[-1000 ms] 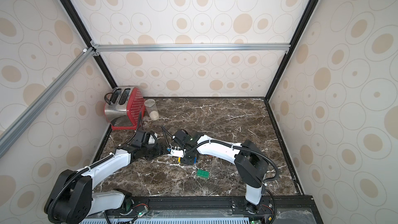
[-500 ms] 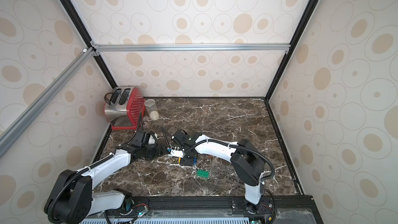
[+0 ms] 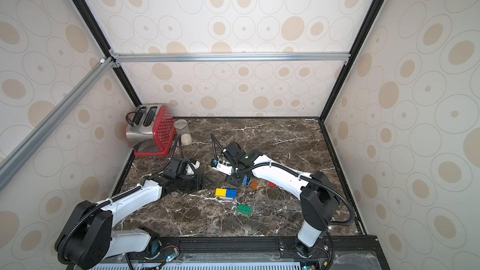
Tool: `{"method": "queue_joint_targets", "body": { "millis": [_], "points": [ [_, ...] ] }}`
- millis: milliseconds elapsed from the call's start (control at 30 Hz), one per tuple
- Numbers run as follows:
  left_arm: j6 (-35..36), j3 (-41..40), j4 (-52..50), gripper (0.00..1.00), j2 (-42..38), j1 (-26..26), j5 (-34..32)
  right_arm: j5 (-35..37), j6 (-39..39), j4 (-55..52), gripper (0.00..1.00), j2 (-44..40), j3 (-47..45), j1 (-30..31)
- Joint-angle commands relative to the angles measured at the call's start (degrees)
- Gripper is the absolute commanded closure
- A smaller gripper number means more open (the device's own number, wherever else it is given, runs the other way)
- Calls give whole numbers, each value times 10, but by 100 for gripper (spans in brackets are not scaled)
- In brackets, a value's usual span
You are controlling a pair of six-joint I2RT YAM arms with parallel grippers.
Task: Assemble a heart with lego
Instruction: Pick up the lego brick from the center of the board.
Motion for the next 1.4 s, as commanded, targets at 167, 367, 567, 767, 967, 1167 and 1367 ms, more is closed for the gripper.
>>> {"method": "queue_joint_targets", "body": {
  "millis": [167, 367, 567, 767, 967, 1167, 1367],
  "points": [
    [-28, -13, 39, 27, -17, -20, 29, 61, 76, 2, 40, 63, -22, -41],
    [-32, -25, 39, 27, -23, -22, 22, 37, 85, 8, 40, 100, -8, -56],
    [-27, -25, 25, 27, -25, -22, 9, 27, 88, -10, 40, 139, 15, -59],
    [-26, -24, 23, 27, -20, -22, 4, 36, 103, -28, 43, 161, 40, -59],
    [-25, -22, 23, 27, -17, -22, 3, 37, 105, -38, 48, 165, 47, -59],
    [-25, -25, 22, 27, -17, -22, 0, 31, 103, -41, 51, 165, 43, -59],
    [-25, -26, 22, 27, -17, -22, 0, 18, 105, -36, 55, 174, 45, -59]
  ]
}}
